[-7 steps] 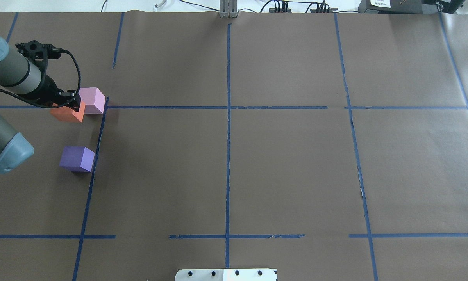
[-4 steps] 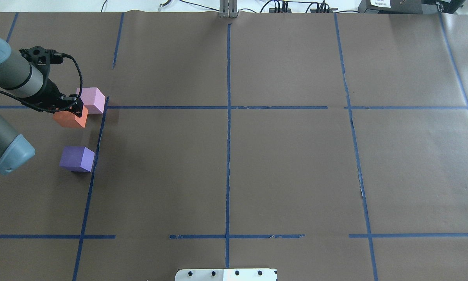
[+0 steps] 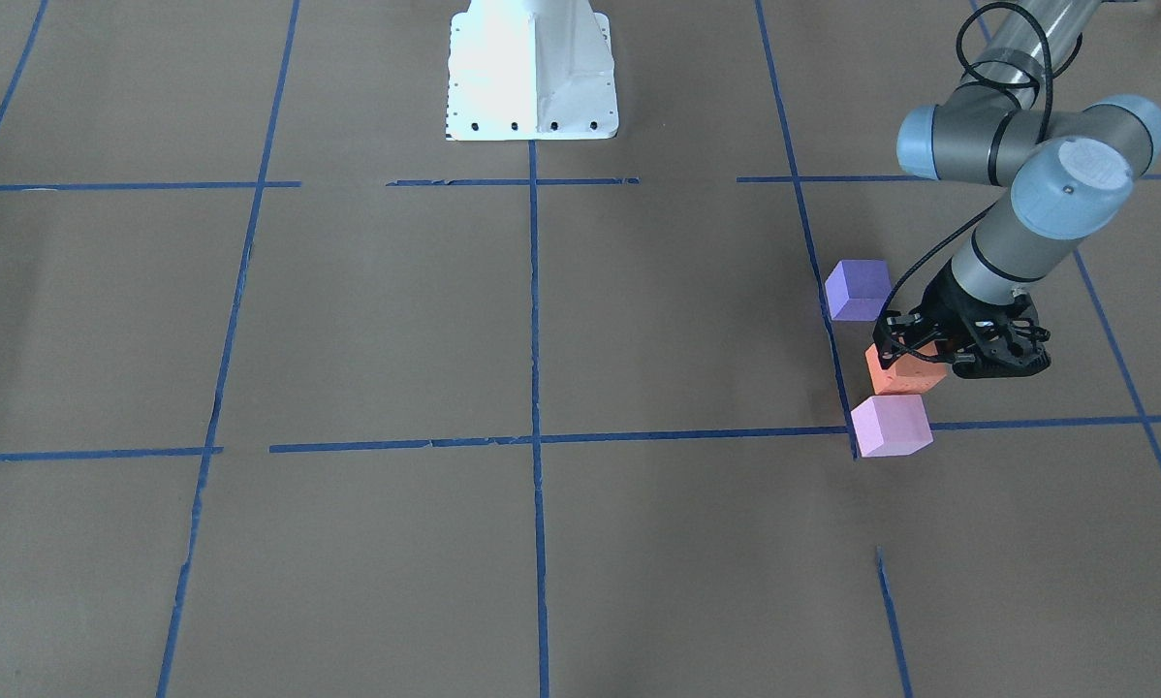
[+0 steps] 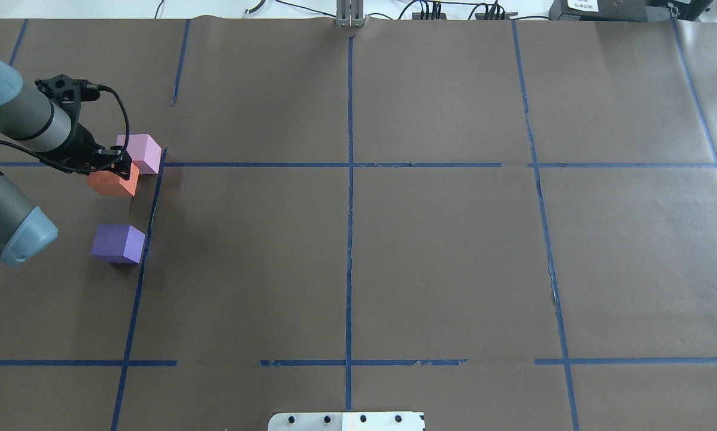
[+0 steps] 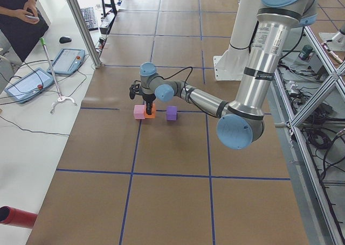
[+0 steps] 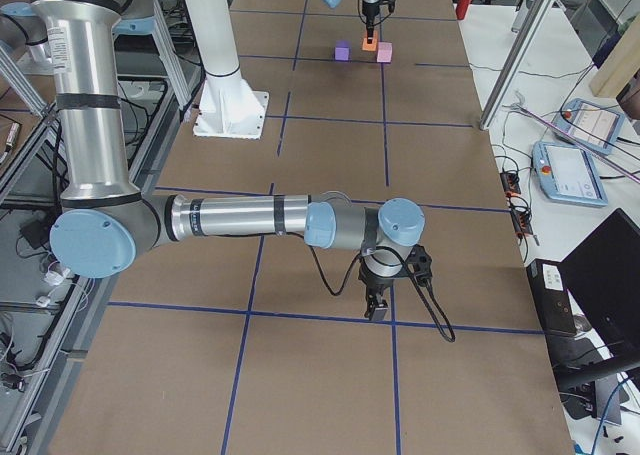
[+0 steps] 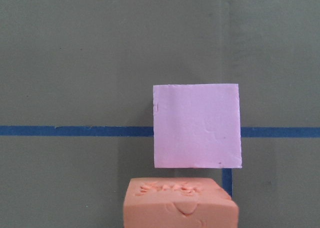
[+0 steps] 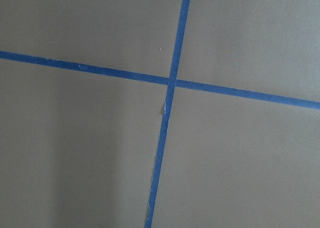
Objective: Arrange blocks in a line
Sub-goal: 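Lower the orange cube between the pink and purple cubes, aligning it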
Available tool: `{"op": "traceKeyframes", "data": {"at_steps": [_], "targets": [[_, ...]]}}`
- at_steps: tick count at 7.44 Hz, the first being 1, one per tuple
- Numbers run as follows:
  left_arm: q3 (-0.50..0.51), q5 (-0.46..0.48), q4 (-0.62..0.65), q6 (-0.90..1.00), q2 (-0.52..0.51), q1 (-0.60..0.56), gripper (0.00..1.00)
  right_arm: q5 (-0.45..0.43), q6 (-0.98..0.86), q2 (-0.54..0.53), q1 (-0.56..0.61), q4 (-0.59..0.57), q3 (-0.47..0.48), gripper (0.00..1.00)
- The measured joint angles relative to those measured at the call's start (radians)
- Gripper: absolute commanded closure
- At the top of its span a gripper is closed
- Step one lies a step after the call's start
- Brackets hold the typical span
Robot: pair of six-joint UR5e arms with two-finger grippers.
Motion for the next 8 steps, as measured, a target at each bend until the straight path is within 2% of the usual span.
{"op": "traceKeyframes", "data": {"at_steps": [8], "targets": [[0.057, -0.029, -0.083, -0.089, -0.01, 0.029, 0.44, 0.0, 0.0, 0.0, 0.0, 0.0, 0.0, 0.0]]}}
